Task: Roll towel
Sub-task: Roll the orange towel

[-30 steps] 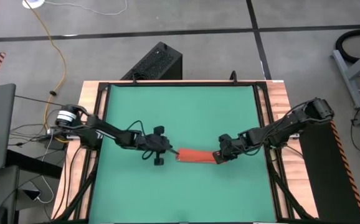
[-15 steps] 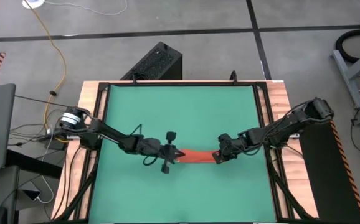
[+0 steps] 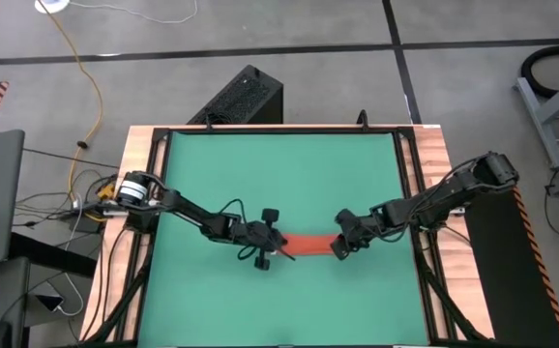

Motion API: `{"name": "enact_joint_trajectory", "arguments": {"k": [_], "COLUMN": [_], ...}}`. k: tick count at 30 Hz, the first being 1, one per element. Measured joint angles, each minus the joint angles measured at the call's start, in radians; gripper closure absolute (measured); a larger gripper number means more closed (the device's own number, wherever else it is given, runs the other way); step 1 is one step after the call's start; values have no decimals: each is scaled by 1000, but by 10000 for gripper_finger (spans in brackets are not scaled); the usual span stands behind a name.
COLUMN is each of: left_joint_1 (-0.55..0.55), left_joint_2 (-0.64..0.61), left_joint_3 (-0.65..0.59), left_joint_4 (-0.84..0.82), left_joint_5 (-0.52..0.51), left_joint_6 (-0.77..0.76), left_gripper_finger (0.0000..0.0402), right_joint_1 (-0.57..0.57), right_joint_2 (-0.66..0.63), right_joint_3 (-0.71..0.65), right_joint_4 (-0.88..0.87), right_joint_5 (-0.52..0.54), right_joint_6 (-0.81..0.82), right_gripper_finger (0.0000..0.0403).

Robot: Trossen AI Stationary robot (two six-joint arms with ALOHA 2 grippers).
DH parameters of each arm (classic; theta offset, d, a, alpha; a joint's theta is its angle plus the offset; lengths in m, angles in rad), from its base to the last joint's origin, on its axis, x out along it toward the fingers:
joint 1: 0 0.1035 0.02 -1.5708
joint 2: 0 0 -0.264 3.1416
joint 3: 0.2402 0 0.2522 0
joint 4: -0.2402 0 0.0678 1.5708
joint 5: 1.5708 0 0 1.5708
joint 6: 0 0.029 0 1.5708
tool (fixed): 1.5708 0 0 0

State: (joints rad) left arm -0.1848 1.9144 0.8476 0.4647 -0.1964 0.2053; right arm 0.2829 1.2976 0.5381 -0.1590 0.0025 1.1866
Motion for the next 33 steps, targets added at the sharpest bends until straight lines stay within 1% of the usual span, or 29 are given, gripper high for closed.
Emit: {"name": "enact_joint_trajectory", "arguments": {"k": [2,5,9,13,15,17,19,22,24,27,29,33], "left_joint_1": [0,0,0,-3,-6,-10,-13,-14,-14,-14,-14,-14], "left_joint_2": [0,0,0,0,0,0,0,0,0,0,0,0], "left_joint_3": [1,1,1,1,1,1,0,0,0,0,0,0], "left_joint_4": [-15,-32,-79,-115,-118,-122,-125,-139,-142,-143,-143,-142], "left_joint_5": [-1,-3,-12,-22,-25,-32,-44,-52,-53,-54,-55,-55], "left_joint_6": [-17,-30,-34,-34,-34,-33,-33,-37,-47,-54,-61,-69], "left_gripper_finger": [401,401,401,401,401,401,401,401,401,401,401,401], "right_joint_1": [5,6,10,35,55,70,92,138,178,251,289,300], "right_joint_2": [0,0,-4,-13,-23,-35,-57,-102,-140,-186,-183,-82], "right_joint_3": [0,0,0,0,0,0,0,0,0,0,1,-2], "right_joint_4": [25,29,-3,-32,-34,-37,-82,-144,-156,-65,12,138], "right_joint_5": [7,53,178,311,359,378,399,497,577,705,756,759], "right_joint_6": [-32,-72,-81,-81,-86,-88,-85,-47,-65,-199,-304,-463], "right_gripper_finger": [335,302,259,236,231,230,232,237,239,240,241,241]}}
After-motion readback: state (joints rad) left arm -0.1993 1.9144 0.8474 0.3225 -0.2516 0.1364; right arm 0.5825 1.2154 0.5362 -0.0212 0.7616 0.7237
